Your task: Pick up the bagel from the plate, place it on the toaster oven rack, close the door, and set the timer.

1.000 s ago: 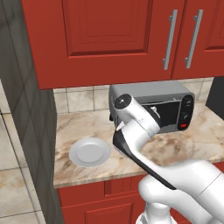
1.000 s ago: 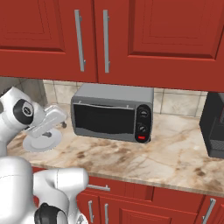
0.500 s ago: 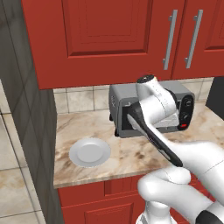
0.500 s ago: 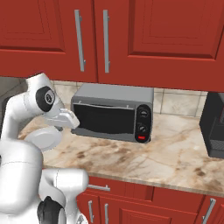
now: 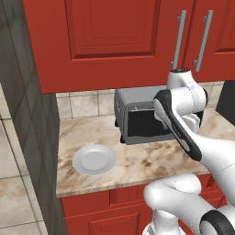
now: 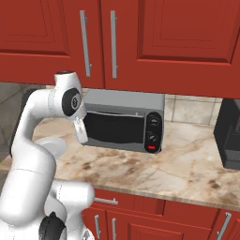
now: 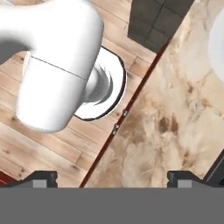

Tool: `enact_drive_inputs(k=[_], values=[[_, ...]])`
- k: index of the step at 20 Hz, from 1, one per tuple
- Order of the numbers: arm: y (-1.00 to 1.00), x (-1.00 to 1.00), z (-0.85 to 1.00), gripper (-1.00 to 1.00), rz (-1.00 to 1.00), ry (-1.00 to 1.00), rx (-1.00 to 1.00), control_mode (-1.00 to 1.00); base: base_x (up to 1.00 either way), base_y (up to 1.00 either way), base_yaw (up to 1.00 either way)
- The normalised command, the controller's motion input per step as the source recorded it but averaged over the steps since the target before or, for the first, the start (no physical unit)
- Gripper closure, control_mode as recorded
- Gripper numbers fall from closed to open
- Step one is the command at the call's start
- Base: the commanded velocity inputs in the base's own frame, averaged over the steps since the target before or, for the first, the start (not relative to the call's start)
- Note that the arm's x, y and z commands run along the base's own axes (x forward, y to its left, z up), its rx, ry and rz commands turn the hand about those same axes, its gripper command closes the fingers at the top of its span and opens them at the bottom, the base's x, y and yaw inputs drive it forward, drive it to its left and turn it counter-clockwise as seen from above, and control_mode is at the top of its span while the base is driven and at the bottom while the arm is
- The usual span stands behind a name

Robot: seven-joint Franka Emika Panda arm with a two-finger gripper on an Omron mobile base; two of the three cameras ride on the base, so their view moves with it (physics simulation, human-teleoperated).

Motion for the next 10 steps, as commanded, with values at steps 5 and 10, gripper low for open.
enact_drive_inputs(k=[5,10], values=[[-0.14,0.00,0.00,-1.00,-0.72,-0.28,0.01,-1.00,0.00,0.00,0.00],[-0.09,0.00,0.00,-1.00,-0.71,-0.26,-0.01,-1.00,0.00,0.00,0.00]])
